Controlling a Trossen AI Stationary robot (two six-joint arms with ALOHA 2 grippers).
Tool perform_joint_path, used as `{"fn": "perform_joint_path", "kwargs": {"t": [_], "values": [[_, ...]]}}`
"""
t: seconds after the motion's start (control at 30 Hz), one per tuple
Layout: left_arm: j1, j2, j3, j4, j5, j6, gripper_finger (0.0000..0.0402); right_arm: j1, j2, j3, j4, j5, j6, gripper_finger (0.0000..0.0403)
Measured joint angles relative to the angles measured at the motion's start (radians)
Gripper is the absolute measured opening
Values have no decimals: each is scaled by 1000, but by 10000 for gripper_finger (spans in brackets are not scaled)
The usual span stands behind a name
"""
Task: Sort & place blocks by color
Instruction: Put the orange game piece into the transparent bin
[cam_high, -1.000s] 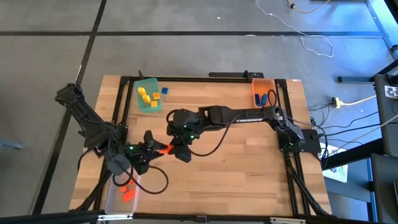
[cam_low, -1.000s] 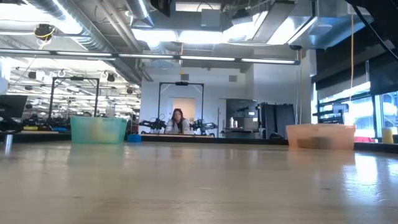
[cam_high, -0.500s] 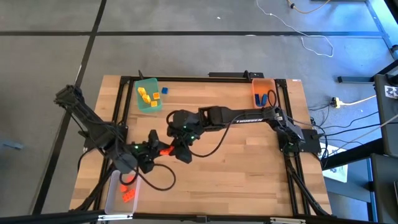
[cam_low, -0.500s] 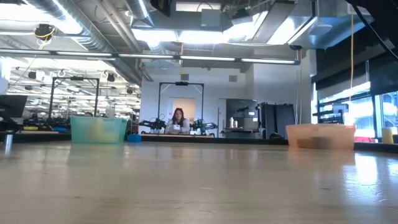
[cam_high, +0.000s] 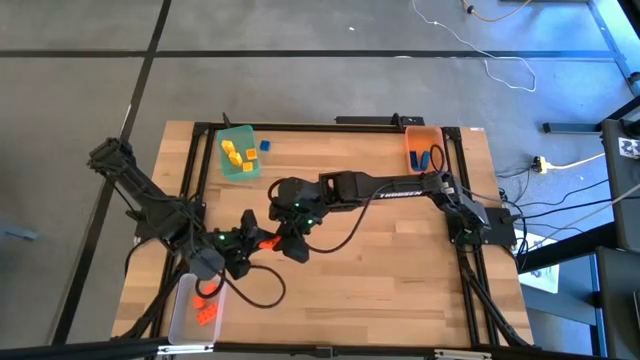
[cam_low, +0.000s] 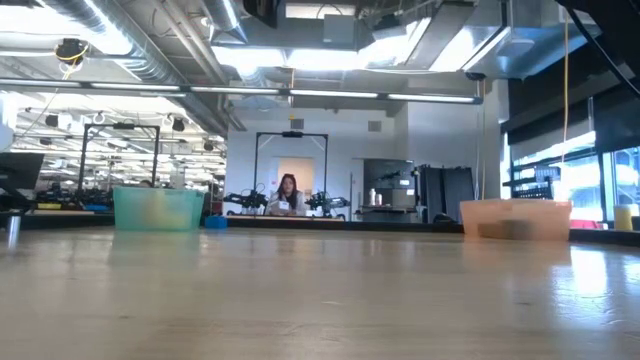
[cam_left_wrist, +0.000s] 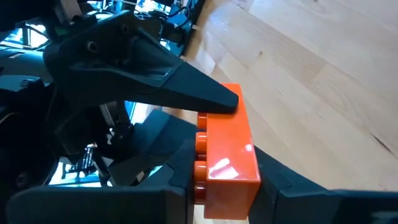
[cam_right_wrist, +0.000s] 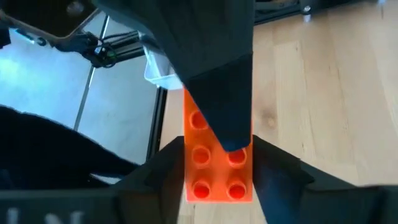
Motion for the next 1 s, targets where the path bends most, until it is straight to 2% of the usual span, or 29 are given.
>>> {"fn": "perform_joint_path", "kwargs": {"t": [0.2,0.37,0.43,0.63,0.73,0.8,1.0], "values": [[0,3,-3,-42,65,-89,81,-8,-2,2,10,0,0,231],[-19,1,-3,-180,79,-244,81,-25,-4,6,-24,-85,-67,240],[-33,-3,-3,-247,109,-329,81,-26,-4,23,-72,-88,-103,241],[-68,-11,-3,-431,290,-708,81,-25,-10,73,-237,25,-197,242],[-97,-11,-3,-497,435,-916,81,-26,-26,70,-276,69,-236,243],[-119,-7,-3,-516,518,-1054,81,-26,-27,75,-289,98,-264,243],[-218,-4,-14,-521,684,-1427,81,-27,-27,74,-347,164,-344,244]]}}
